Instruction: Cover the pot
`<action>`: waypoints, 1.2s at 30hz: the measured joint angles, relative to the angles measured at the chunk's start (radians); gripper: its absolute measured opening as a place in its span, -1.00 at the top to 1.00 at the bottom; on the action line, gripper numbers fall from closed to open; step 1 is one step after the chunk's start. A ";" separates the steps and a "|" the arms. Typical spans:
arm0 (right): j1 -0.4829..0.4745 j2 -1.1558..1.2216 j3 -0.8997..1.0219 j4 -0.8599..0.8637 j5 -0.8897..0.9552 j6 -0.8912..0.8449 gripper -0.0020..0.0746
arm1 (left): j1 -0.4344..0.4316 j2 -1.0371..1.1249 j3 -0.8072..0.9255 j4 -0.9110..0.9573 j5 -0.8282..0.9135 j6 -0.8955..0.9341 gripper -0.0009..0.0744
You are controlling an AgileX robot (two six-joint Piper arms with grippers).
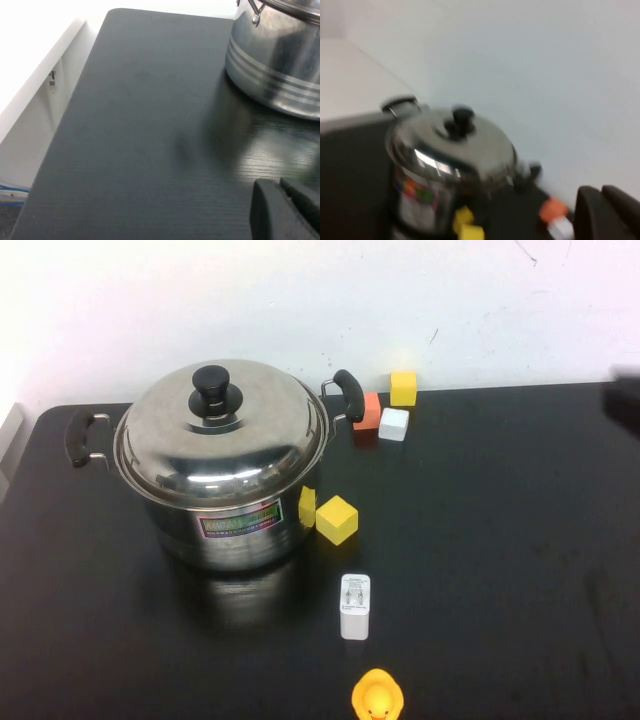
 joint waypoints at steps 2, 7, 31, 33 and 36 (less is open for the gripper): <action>0.000 -0.071 0.098 0.000 0.064 0.000 0.92 | 0.000 0.000 0.000 0.000 0.000 0.000 0.98; 0.000 -0.280 0.259 0.006 0.169 0.055 0.92 | 0.000 0.000 0.000 0.000 0.000 0.000 0.98; -0.085 -0.710 0.545 1.623 0.976 -1.630 0.92 | 0.000 0.000 0.000 0.000 0.000 0.000 0.98; -0.144 -0.761 0.582 1.639 0.971 -1.642 0.92 | 0.000 0.000 0.000 0.000 0.000 0.000 0.98; -0.242 -0.834 0.639 1.650 0.945 -1.646 0.92 | 0.000 0.000 0.000 0.000 0.000 0.000 0.98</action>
